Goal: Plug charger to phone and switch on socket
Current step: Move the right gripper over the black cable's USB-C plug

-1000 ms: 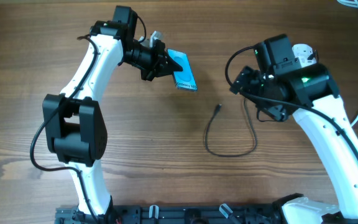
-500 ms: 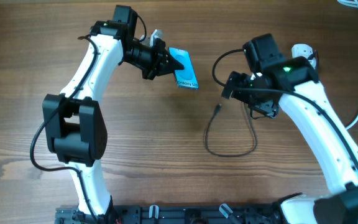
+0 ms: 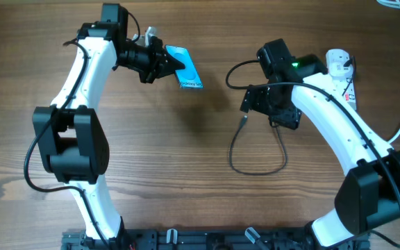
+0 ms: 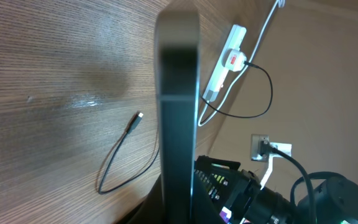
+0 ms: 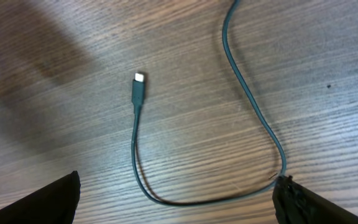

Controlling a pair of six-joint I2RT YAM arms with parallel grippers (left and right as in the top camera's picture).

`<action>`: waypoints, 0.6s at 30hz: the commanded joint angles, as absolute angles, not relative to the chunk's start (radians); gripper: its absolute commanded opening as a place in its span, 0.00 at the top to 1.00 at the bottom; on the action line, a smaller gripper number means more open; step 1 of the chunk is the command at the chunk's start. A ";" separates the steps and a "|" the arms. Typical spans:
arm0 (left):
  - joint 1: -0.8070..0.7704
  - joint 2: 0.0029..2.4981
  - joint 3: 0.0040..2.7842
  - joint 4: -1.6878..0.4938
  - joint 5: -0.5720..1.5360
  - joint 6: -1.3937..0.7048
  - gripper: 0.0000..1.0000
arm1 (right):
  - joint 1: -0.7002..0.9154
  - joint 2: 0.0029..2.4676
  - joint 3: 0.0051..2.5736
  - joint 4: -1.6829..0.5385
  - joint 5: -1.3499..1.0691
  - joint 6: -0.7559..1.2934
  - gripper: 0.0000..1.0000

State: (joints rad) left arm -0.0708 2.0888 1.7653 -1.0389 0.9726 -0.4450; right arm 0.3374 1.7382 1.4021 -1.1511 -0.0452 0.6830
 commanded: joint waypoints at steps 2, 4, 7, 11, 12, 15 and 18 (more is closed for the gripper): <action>-0.070 2.061 1.782 -1.039 0.994 -0.418 0.96 | 0.340 1.748 1.395 -1.062 -0.054 0.681 0.00; -0.070 2.061 1.782 -1.040 0.994 -0.418 0.96 | 0.340 1.748 1.395 -1.005 -0.054 0.681 0.00; -0.070 2.061 1.782 -1.039 0.994 -0.418 0.96 | 0.340 1.748 1.396 -0.916 -0.054 0.681 0.00; -0.070 2.061 1.782 -1.040 0.994 -0.419 0.96 | 0.340 1.748 1.396 -0.809 -0.054 0.681 0.00; -0.070 2.061 1.782 -1.039 0.994 -0.419 0.96 | 0.340 1.748 1.395 -0.788 -0.054 0.682 0.00; -0.070 2.061 1.782 -1.040 0.994 -0.419 0.96 | 0.340 1.748 1.395 -0.759 -0.054 0.682 0.01; -0.070 2.061 1.782 -1.041 0.994 -0.419 0.96 | 0.340 1.748 1.396 -0.756 -0.054 0.682 0.00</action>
